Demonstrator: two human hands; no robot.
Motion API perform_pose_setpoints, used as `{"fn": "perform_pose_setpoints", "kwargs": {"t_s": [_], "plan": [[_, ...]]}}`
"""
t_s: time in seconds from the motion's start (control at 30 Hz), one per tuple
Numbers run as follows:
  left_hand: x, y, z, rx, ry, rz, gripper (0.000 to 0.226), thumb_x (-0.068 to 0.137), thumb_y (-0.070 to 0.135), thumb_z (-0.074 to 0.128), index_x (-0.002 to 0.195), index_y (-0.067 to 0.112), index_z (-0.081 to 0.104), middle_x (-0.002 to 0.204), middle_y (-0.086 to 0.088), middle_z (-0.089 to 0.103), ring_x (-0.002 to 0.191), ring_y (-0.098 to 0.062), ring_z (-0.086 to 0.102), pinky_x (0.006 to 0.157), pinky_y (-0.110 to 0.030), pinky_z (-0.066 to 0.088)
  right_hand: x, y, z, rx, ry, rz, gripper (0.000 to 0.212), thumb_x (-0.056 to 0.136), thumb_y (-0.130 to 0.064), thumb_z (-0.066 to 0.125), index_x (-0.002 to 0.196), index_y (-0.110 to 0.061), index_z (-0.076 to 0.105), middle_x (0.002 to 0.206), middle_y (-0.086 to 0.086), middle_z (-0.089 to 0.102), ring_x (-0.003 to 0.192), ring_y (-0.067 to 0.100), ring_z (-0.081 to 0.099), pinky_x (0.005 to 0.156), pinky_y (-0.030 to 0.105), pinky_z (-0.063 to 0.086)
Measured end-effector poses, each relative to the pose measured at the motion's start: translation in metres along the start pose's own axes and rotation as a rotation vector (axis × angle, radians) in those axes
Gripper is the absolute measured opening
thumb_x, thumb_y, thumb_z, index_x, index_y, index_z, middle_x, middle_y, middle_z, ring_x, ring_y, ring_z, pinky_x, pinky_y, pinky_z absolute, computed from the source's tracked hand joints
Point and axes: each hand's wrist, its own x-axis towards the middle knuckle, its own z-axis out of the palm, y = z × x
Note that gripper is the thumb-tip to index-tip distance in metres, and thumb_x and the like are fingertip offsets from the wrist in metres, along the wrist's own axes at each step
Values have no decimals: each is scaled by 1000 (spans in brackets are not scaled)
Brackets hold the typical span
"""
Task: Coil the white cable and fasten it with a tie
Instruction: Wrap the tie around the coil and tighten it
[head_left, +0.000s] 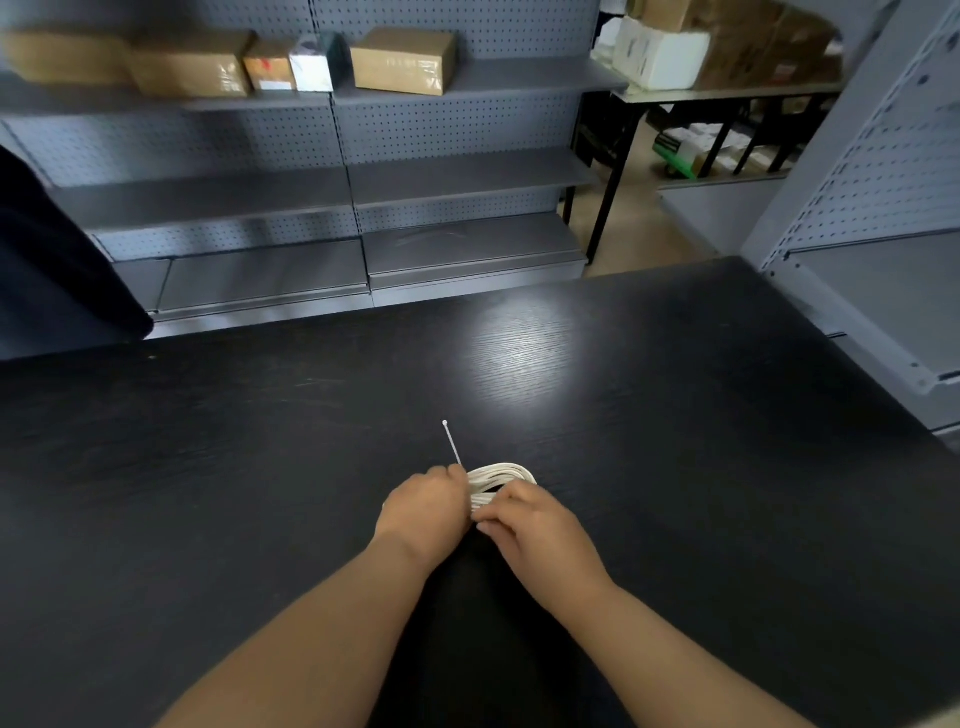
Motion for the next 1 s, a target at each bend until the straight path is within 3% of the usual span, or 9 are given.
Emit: {"fn": "perform_pose_setpoints", "kwargs": {"t_s": [0.13, 0.63, 0.83, 1.0], "plan": [[0, 0, 2, -21, 13, -18, 20, 94, 18, 39, 111, 11, 48, 113, -9, 59, 100, -28, 61, 79, -35, 49, 15, -1, 0, 71, 114, 55, 15, 81, -19, 64, 91, -17, 74, 91, -4, 70, 88, 5, 51, 82, 15, 41], [-3, 0, 5, -1, -2, -2, 24, 95, 17, 41, 117, 10, 46, 113, -10, 57, 97, -26, 61, 80, -37, 54, 41, 13, 18, 268, 28, 310, 15, 90, -12, 60, 101, -16, 69, 105, -6, 65, 101, 4, 48, 91, 14, 37], [-7, 2, 3, -8, -1, -3, 25, 92, 19, 44, 116, 10, 46, 112, -10, 56, 96, -25, 60, 78, -36, 53, 39, 16, 22, 298, 48, 308, 12, 87, -8, 61, 90, -15, 70, 94, -14, 59, 91, -10, 49, 106, 33, 36], [-7, 2, 2, -13, -19, -2, 24, 92, 18, 45, 116, 11, 45, 113, -9, 56, 97, -24, 59, 79, -35, 53, 38, 17, 23, 320, 67, 298, 11, 87, -9, 62, 88, -16, 70, 96, -19, 56, 94, -16, 45, 110, 35, 32]]}}
